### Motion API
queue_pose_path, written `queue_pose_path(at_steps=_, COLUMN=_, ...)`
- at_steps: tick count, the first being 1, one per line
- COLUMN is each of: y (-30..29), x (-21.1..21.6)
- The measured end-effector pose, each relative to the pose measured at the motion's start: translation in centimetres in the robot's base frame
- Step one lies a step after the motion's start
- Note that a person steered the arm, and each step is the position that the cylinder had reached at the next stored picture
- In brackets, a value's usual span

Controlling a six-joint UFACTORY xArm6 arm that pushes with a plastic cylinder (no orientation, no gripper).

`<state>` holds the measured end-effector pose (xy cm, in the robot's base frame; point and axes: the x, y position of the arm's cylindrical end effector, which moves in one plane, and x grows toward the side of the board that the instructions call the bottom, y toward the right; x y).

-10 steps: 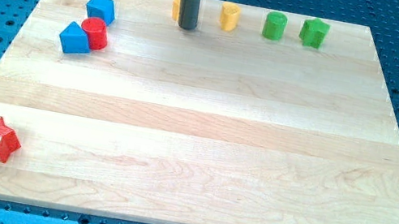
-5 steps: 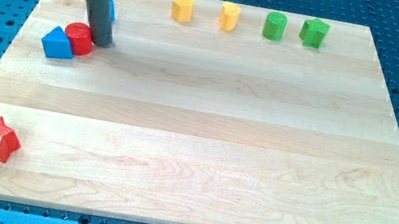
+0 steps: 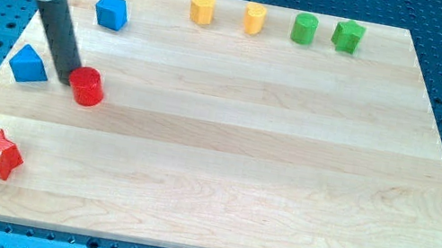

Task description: Move the red circle to the right of the red star

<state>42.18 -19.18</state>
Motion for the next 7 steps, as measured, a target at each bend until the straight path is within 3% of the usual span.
queue_pose_path(at_steps=3, y=6.5, x=-0.7)
queue_pose_path(at_steps=5, y=7.0, x=-1.4)
queue_pose_path(at_steps=7, y=2.5, x=-0.8)
